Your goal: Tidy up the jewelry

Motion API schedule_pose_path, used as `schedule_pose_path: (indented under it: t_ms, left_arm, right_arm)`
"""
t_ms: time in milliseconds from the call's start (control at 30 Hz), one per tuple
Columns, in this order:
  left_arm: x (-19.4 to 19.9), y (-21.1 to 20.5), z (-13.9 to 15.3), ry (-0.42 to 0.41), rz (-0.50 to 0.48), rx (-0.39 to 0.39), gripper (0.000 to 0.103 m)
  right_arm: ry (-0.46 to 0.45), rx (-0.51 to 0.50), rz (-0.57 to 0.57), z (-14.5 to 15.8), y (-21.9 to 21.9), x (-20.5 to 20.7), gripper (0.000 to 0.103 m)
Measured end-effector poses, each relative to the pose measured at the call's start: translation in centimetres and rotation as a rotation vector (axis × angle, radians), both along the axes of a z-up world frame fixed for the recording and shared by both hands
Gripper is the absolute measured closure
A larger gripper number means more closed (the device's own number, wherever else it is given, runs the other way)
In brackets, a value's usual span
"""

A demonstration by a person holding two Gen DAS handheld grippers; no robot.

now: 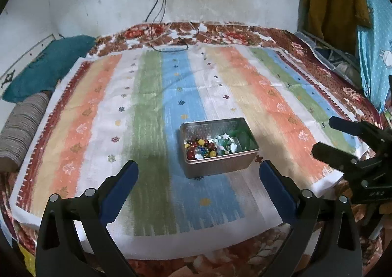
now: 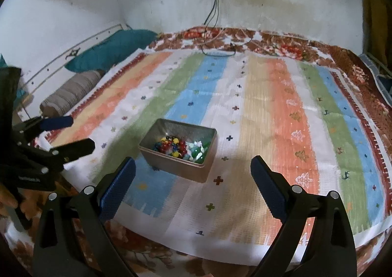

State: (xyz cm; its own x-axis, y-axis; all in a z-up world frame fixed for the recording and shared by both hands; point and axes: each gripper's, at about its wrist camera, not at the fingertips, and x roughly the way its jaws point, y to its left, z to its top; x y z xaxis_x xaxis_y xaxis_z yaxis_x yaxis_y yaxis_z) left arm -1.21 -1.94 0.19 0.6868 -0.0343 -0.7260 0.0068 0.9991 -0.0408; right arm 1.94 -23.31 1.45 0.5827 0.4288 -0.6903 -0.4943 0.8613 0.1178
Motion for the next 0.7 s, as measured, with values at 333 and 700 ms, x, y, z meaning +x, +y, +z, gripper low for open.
schedule_pose_path:
  t_ms: [333, 700]
  left_arm:
    - [-0.63, -0.13, 0.26, -0.008, 0.015, 0.001, 0.006]
    - [-0.87, -0.35, 0.24, -0.01, 0.013, 0.011, 0.006]
  right_arm:
    - [-0.012, 0.014, -0.003, 0.27, -0.18, -0.57, 0.008]
    - [0.006, 0.001, -0.003, -0.12, 0.07, -0.37, 0.008]
